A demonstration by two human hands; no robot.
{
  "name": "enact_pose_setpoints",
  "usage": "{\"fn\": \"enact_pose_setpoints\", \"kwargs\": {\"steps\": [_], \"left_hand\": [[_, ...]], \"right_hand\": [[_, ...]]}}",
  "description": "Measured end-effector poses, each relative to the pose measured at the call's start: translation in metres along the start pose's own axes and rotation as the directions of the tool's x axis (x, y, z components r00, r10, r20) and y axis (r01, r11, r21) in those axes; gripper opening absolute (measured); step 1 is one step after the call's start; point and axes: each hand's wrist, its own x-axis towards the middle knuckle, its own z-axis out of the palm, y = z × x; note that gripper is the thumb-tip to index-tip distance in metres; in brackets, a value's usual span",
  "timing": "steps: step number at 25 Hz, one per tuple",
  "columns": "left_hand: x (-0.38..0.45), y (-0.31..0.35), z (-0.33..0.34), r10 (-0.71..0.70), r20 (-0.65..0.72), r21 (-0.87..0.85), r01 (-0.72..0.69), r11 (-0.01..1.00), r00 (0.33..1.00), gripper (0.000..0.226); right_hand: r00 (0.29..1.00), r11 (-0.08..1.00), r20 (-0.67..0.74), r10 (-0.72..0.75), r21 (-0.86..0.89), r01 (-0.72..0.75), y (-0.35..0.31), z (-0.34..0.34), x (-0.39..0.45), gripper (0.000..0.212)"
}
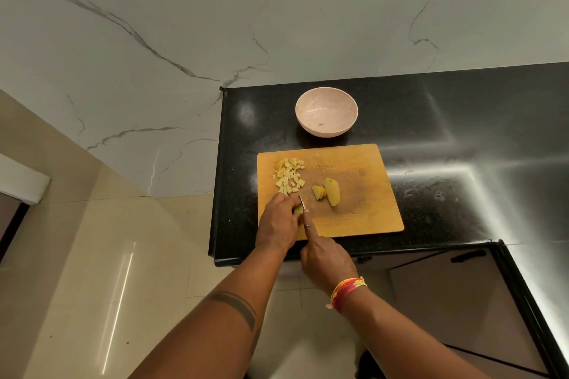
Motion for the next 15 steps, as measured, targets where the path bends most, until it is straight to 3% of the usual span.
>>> {"fn": "enact_pose_setpoints", "kwargs": {"steps": [8, 15], "left_hand": [[-0.001, 0.003, 0.000, -0.032, -0.009, 0.016, 0.033, 0.999, 0.999, 0.034], [-0.002, 0.003, 0.001, -0.057, -0.012, -0.007, 0.057, 0.998, 0.998, 0.034]], "right_hand": [[0.999, 0.998, 0.039, -0.008, -0.057, 0.010, 0.015, 0.009, -0.033, 0.082], [1.000, 0.999, 0.021, 0.013, 0.052, -0.014, 0.022, 0.006, -0.045, 0.082]]}}
